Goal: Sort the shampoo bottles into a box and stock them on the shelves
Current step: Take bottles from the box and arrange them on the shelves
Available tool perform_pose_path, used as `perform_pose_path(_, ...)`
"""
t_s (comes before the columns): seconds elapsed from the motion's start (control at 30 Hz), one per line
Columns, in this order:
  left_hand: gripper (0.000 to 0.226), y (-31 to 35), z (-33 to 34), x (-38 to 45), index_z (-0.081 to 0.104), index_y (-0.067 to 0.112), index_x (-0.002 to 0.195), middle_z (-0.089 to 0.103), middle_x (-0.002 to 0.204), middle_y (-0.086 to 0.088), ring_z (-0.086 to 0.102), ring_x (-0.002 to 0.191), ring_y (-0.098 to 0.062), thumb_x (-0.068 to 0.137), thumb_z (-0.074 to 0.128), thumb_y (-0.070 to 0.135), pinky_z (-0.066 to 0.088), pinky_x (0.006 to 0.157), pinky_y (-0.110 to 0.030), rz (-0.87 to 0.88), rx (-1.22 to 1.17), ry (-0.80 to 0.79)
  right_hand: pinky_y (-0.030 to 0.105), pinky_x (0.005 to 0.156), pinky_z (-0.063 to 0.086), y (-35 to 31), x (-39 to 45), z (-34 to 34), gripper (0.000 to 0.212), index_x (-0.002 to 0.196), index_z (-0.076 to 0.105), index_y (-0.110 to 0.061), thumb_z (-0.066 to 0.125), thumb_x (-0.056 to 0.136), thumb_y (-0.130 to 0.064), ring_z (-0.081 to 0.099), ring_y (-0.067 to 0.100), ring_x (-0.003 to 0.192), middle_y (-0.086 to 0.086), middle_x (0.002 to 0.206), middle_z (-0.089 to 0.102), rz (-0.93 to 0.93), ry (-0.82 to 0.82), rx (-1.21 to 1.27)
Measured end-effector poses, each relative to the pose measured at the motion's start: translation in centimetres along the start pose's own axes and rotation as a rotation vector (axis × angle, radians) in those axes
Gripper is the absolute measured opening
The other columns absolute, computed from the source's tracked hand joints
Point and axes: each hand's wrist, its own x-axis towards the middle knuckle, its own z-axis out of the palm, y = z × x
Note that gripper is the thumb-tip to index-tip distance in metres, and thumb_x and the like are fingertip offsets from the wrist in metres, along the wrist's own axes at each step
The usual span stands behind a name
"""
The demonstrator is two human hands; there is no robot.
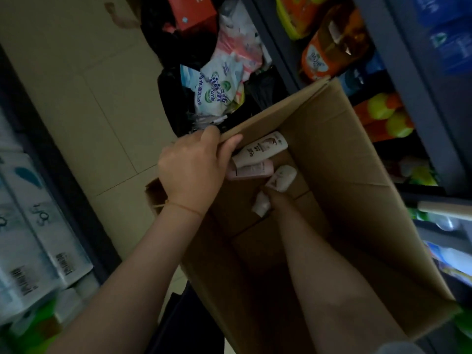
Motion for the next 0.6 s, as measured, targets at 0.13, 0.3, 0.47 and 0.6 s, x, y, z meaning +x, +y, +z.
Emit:
perform_pose_path(0.13, 0.038, 1.0, -0.8, -0.9, 0.064, 0.014, 0.114, 0.068, 0.109, -0.01, 0.064, 0.096, -0.031, 0.097, 0.05, 0.045, 0.044, 0.076, -0.039, -0.052, -0.129, -0.073, 0.032, 0.068, 0.057, 1.0, -2.1, -2.3, 0.058, 0.136, 0.052, -0.008, 0.073, 0.088, -0.032, 0.069, 0.024, 0.085, 0.014, 0.112, 0.068, -0.016, -0.104, 0.165)
perform_pose_path(0.3, 0.055, 5.9, -4.9, -3.4, 0.044, 0.015, 0.143, 0.041, 0.149, -0.014, 0.037, 0.14, -0.031, 0.092, 0.06, 0.028, 0.034, 0.115, -0.052, -0.087, -0.547, -0.249, 0.03, 0.059, 0.054, 0.6, -11.0, -6.7, 0.043, 0.126, 0.054, -0.018, 0.073, 0.089, -0.03, 0.066, 0.019, 0.068, 0.011, 0.103, 0.069, -0.228, -0.294, 0.099)
perform_pose_path(0.47, 0.075, 11.0, -12.3, -3.6, 0.029, 0.026, 0.154, 0.03, 0.155, -0.002, 0.036, 0.139, -0.021, 0.091, 0.069, 0.037, 0.045, 0.102, -0.034, -0.427, -1.024, -0.438, 0.027, 0.059, 0.05, 1.4, -20.9, -14.5, 0.044, 0.12, 0.061, -0.018, 0.079, 0.08, -0.017, 0.067, 0.018, 0.075, 0.007, 0.101, 0.073, -0.498, -0.452, -0.043)
perform_pose_path(0.6, 0.035, 15.8, -20.6, -4.5, 0.06, 0.028, 0.125, 0.065, 0.116, -0.005, 0.068, 0.101, -0.027, 0.092, 0.068, 0.035, 0.061, 0.07, -0.042, -0.674, -1.46, -0.607, 0.026, 0.06, 0.047, 2.9, -29.8, -22.9, 0.036, 0.113, 0.066, -0.011, 0.075, 0.078, -0.011, 0.065, 0.02, 0.069, 0.008, 0.089, 0.073, -0.768, -0.345, 0.035)
